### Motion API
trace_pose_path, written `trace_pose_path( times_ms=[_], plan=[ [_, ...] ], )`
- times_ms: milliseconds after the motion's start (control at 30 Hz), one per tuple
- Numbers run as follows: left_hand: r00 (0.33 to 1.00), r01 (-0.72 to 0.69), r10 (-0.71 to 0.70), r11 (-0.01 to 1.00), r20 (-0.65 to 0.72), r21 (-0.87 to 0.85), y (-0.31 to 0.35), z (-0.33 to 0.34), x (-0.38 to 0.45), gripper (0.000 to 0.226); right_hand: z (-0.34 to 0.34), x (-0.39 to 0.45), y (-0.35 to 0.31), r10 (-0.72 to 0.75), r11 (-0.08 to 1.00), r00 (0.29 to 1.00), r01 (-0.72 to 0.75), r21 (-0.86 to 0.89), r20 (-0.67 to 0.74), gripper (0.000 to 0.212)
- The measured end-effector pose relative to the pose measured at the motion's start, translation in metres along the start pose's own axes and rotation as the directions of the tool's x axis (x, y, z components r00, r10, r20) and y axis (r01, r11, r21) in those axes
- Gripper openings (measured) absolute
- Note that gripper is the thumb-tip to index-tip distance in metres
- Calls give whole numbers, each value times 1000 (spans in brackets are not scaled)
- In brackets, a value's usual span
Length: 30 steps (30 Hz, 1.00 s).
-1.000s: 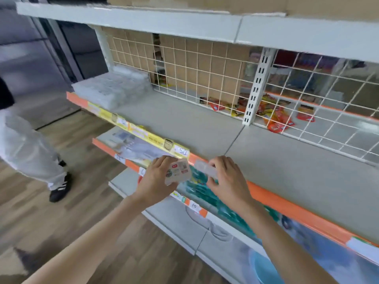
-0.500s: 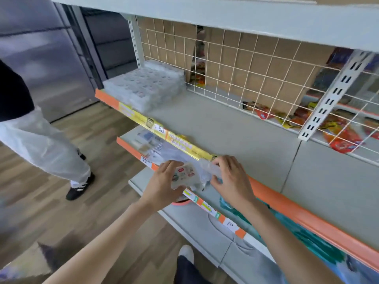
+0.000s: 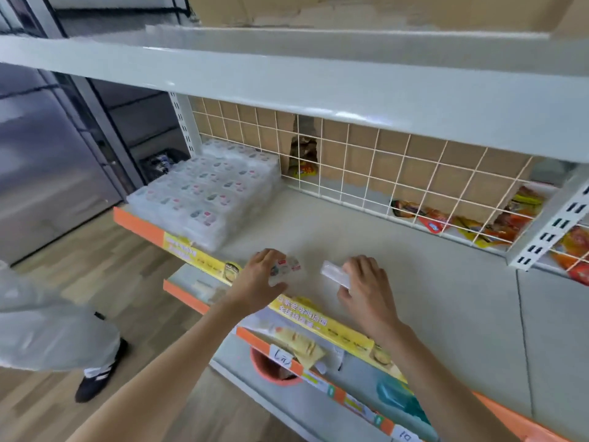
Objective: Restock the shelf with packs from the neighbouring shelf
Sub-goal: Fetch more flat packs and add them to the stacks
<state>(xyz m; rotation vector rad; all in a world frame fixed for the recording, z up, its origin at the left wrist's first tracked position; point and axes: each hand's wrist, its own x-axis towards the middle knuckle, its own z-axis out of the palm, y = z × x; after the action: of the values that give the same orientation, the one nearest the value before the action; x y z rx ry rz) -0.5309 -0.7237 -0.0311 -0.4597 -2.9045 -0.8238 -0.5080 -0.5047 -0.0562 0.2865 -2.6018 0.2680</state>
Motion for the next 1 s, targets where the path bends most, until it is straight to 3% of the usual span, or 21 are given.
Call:
trace_pose_path(
  times_ms=[200,433,567,700,867,1000],
  plan=[
    [982,-138,143,989,123,-49,-31,7,55,49,23,20,-11,123,989,992,-122,-79,5,60],
    [917,-293,323,944,236,-152,-73,0,103,51,45,46,-42,300,944,952,-306,-124,-63,67],
    [921,-249,326,913,214,-323,-95,2,107,55,59,42,-53,410,911,909,-412,-13,-72,54],
    [930,-239,318,902,181,-359,-109,8,107,64,56,38,-55,417,909,907,-415,47,-60,33],
    [897,-388,422,894,130,-225,-106,10,108,76,56,39,-56,492,870,867,-492,17,-77,41],
    [876,-471,471,882,108,-29,-100,9,107,67,55,42,-57,477,874,878,-478,-88,-38,40]
  ],
)
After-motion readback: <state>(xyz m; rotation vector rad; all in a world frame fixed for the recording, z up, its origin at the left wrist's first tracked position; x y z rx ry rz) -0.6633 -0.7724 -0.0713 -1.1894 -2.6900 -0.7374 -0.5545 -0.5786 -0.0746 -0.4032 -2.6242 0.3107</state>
